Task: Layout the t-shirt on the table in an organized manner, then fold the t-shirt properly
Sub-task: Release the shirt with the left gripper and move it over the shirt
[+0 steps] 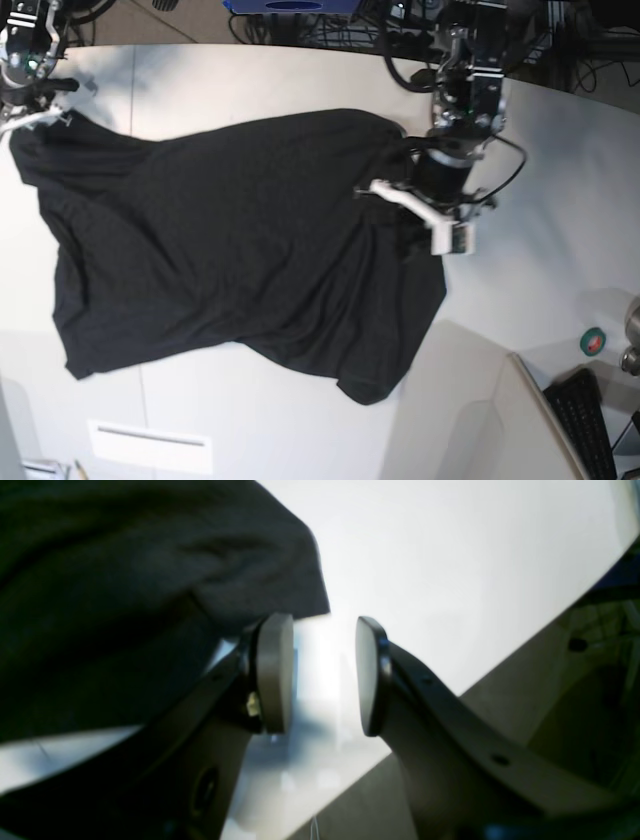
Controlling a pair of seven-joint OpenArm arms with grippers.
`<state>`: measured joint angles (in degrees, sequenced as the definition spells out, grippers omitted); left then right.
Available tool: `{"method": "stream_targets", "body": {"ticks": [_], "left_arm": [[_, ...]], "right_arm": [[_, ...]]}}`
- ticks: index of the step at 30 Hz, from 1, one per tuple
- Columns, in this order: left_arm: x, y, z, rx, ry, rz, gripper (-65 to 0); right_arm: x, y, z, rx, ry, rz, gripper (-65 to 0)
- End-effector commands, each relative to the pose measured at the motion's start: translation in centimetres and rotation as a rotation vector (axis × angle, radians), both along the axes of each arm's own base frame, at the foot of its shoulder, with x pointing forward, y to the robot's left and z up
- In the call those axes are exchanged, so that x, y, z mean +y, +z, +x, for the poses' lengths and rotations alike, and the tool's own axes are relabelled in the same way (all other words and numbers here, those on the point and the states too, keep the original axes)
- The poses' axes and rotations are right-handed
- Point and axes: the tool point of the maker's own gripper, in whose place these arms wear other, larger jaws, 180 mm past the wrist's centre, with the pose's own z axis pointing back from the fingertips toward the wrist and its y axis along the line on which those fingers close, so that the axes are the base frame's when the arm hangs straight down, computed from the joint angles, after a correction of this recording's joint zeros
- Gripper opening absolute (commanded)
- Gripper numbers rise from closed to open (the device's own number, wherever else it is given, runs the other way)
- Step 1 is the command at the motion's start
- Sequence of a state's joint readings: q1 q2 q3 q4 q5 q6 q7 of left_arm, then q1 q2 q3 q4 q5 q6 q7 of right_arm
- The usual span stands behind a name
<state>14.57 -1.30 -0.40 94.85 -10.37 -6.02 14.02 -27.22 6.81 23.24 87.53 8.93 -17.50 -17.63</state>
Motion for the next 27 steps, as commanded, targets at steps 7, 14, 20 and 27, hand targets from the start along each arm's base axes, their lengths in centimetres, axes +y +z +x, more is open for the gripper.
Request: {"method": "stream_targets", "body": {"ticks": [7,14,20,27], "left_arm": [[-5.4,0.2,2.5,-0.042,-0.141,0.030,-65.0],[-5.8,-3.4,1.8,0.006,-0.202,0.273,-65.0],[-0.1,-6.9,-0.8,0.123,-0.106,0.340,-65.0],[8.6,-8.3,-3.6,0.215,0.103,0.385,-65.0]], "right_arm": [[4.9,0.9,7.8,-0.154,0.319,0.050,-61.2],[7.1,-4.4,11.0,-0.092,0.374,0.207,-65.0],[7.0,-7.6,9.7,-0.009,0.332,0.259,-65.0],[7.2,-8.4,7.9,0.022,0.325,0.267,-65.0]]}}
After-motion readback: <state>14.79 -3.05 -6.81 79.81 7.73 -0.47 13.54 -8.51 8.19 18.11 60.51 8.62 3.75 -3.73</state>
